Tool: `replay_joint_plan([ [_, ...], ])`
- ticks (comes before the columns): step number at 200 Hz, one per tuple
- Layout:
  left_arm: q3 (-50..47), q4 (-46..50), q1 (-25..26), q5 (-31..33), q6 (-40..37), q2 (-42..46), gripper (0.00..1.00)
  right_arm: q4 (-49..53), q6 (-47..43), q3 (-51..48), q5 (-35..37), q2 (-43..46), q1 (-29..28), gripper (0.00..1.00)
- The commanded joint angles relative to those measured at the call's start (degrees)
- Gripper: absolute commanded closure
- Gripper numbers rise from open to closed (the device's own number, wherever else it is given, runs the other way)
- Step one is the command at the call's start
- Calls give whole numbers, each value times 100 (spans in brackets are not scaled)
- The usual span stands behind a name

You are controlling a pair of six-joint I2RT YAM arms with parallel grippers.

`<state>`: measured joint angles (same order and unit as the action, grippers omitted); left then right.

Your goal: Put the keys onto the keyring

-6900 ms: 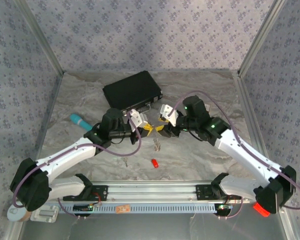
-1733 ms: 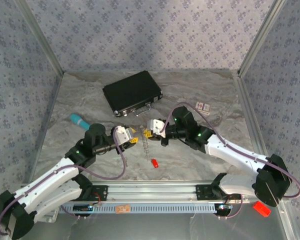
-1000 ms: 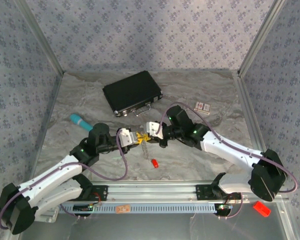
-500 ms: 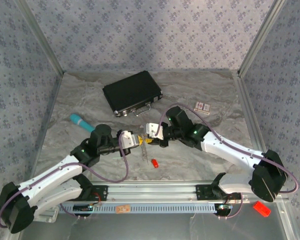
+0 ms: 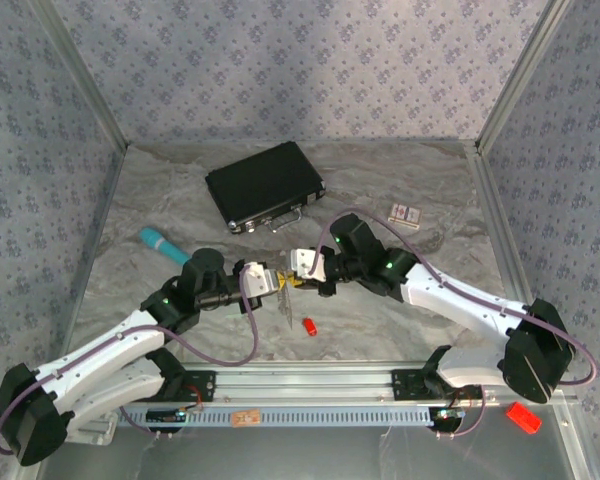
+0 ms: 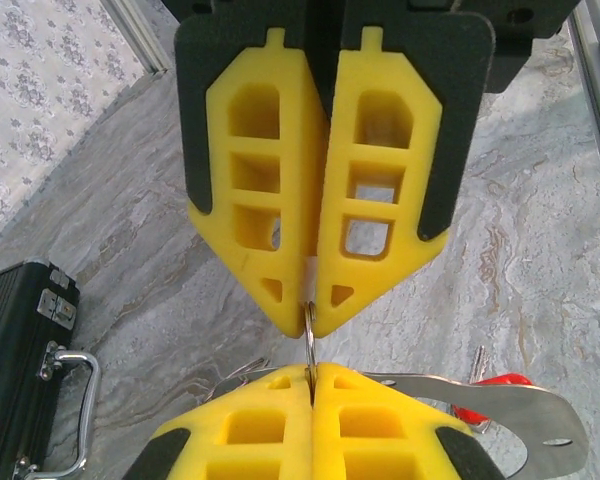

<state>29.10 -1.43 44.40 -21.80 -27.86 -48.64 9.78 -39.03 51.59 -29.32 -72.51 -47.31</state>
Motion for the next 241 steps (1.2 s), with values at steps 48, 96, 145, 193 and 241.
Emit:
replay_joint_plan([
  [48, 212, -175, 47, -163, 179, 23, 87, -13, -14, 175, -95, 0, -62, 100],
  [96, 87, -328, 42, -168, 333, -103, 85, -298, 156, 25, -170, 53, -98, 100],
  [145, 49, -283, 45, -58, 334, -76, 100, -451, 281, -103, -179, 128, -120, 100],
  [193, 53, -280, 44, 107, 74, 170, 100, -1121, 989, -575, 132, 642, 209, 71],
  [241, 295, 13, 92, 304, -724, 275, 100, -1574, 2904, -1290, 2482, 1937, 636, 62],
])
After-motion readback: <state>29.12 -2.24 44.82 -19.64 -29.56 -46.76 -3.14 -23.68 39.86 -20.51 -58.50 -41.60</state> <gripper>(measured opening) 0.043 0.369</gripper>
